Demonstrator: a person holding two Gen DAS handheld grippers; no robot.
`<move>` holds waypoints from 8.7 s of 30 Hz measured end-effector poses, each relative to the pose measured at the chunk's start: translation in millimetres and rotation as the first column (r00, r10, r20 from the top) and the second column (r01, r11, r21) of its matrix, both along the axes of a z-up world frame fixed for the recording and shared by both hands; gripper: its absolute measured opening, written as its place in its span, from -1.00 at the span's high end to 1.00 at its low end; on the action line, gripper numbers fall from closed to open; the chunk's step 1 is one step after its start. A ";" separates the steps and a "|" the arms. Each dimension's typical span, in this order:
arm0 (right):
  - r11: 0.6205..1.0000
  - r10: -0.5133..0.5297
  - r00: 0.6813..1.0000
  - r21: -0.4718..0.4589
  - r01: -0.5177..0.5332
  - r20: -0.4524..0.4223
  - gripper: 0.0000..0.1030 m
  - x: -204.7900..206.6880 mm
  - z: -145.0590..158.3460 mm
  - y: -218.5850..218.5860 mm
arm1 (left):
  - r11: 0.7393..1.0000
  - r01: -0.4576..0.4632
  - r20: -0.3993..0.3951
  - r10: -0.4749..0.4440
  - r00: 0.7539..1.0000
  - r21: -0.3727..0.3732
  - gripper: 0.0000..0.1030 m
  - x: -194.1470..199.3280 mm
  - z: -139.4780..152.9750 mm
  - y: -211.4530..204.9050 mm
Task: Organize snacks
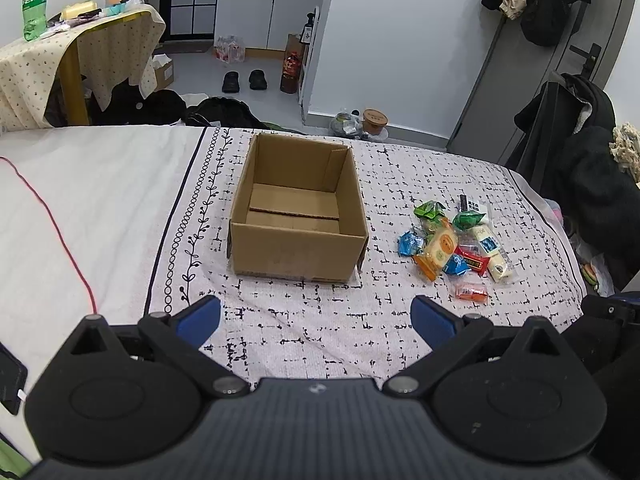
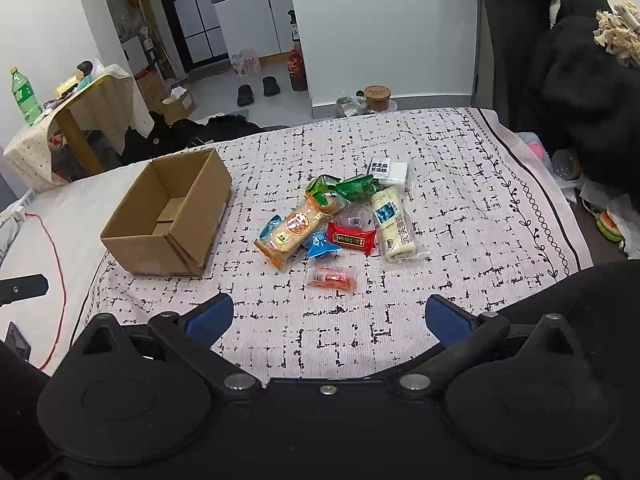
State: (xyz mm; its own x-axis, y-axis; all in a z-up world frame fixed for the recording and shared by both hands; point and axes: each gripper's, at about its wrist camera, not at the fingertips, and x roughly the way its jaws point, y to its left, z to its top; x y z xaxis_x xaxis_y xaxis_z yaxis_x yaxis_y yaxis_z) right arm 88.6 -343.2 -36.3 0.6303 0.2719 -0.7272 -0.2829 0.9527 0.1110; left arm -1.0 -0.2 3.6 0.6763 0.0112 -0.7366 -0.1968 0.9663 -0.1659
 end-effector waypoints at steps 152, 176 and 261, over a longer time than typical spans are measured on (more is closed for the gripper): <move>0.997 -0.062 0.989 -0.050 0.055 -0.134 -0.01 183.6 -114.4 -16.9 | 0.900 0.436 -0.269 -0.417 0.868 0.011 0.34 262.8 -159.8 -158.9; 0.995 -0.074 0.989 -0.080 0.063 -0.132 0.93 173.7 -113.7 -0.4 | 0.934 0.358 -0.168 -0.356 0.919 -0.021 0.35 237.0 -131.1 -133.5; 0.982 0.145 0.988 0.113 -0.150 0.052 0.44 160.6 -42.2 185.8 | 0.998 0.050 0.026 -0.049 0.998 -0.032 0.35 200.8 -65.4 43.9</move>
